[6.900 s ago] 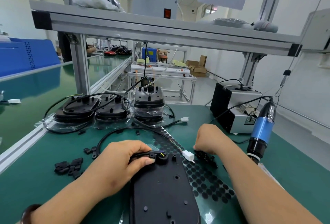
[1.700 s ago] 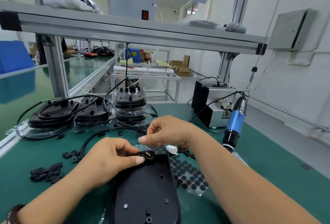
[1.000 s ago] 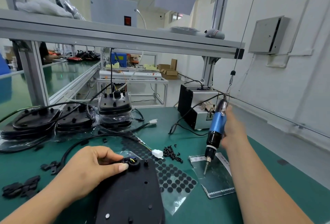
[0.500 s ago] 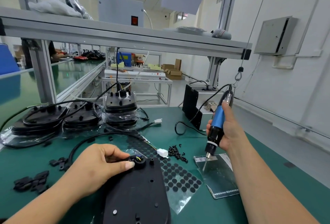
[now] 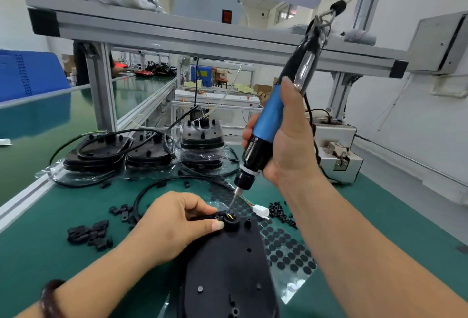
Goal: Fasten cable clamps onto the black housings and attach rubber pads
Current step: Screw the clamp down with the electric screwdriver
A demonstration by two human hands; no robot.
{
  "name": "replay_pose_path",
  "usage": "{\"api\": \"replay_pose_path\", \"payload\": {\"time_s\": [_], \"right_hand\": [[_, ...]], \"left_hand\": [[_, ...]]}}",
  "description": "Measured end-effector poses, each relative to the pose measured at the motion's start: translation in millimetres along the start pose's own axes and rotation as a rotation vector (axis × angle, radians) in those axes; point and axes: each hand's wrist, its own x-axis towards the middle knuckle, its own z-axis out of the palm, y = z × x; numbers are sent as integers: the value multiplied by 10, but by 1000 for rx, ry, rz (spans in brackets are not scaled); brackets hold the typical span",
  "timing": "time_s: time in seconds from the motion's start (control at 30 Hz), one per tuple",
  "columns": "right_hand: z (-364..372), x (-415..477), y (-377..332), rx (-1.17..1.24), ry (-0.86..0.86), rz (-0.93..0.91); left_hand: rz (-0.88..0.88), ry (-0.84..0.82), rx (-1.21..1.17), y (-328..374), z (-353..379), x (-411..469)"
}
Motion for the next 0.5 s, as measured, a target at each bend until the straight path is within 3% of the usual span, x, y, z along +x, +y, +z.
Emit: {"api": "replay_pose_path", "payload": {"time_s": [0.23, 0.5], "right_hand": [[229, -43, 135, -120, -105, -99], [194, -73, 176, -97, -149, -93]], "left_hand": [[25, 24, 62, -12, -6, -1], [47, -2, 55, -29, -13, 23]]}}
